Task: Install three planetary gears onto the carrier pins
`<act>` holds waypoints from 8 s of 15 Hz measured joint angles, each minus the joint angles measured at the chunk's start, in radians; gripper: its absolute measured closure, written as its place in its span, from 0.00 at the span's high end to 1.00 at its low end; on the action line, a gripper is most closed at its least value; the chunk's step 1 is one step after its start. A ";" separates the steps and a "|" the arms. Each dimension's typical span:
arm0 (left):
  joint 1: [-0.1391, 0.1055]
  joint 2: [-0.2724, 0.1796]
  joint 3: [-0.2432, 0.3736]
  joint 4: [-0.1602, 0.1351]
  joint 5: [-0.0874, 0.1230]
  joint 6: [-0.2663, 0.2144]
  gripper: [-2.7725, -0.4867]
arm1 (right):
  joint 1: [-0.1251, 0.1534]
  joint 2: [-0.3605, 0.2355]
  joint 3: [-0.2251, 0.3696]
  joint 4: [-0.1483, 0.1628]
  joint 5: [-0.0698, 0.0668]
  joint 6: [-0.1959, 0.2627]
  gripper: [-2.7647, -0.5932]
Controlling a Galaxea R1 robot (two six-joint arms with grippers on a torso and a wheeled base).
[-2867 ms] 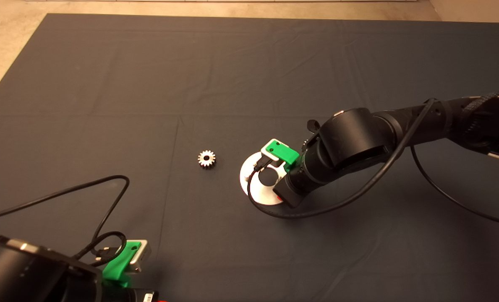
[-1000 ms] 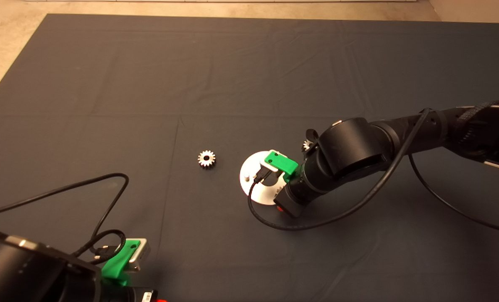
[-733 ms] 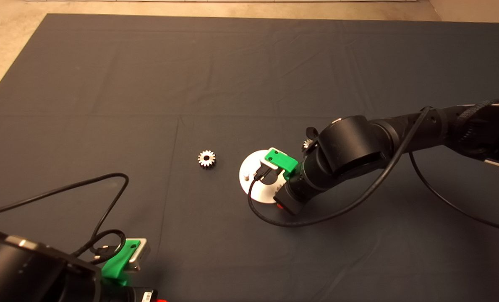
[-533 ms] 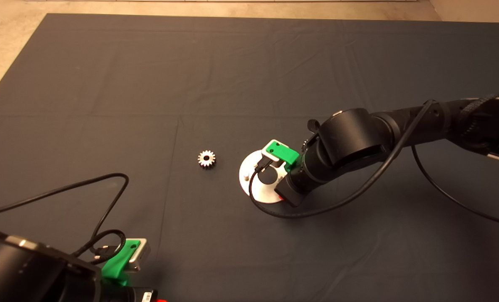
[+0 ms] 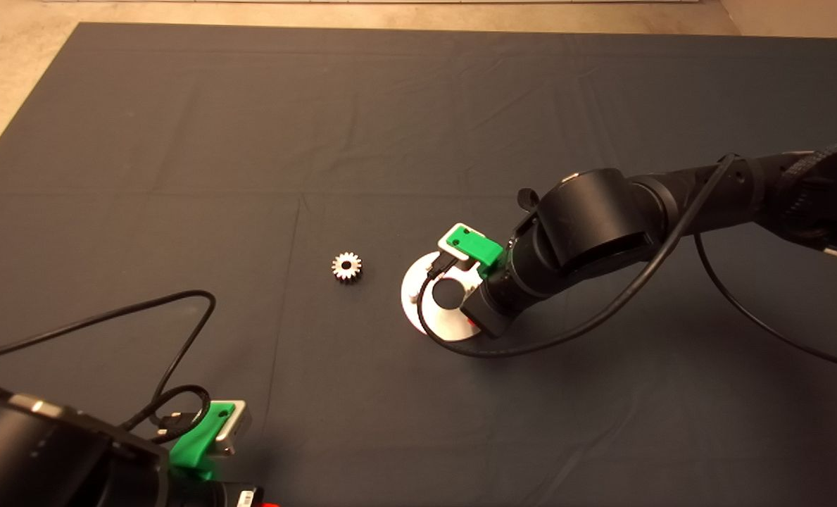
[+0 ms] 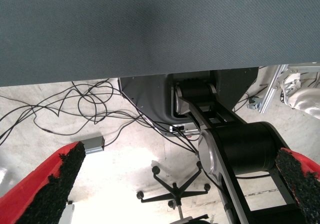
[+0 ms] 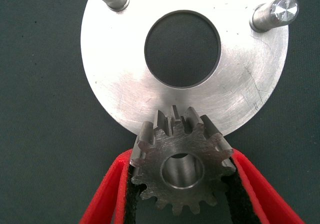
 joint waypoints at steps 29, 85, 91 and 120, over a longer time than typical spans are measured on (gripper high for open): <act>-0.053 0.000 0.000 -0.022 0.000 0.000 1.00 | -0.026 -0.037 0.012 -0.003 0.000 0.000 0.20; -0.092 0.000 0.000 -0.044 0.000 0.000 1.00 | -0.093 -0.014 0.010 -0.115 -0.007 0.000 0.20; -0.092 0.000 0.000 -0.044 0.000 0.000 1.00 | -0.109 -0.014 0.010 -0.145 -0.007 0.000 0.20; -0.097 0.000 0.000 -0.047 0.000 0.000 1.00 | 0.048 -0.053 0.010 -0.005 0.008 0.000 0.32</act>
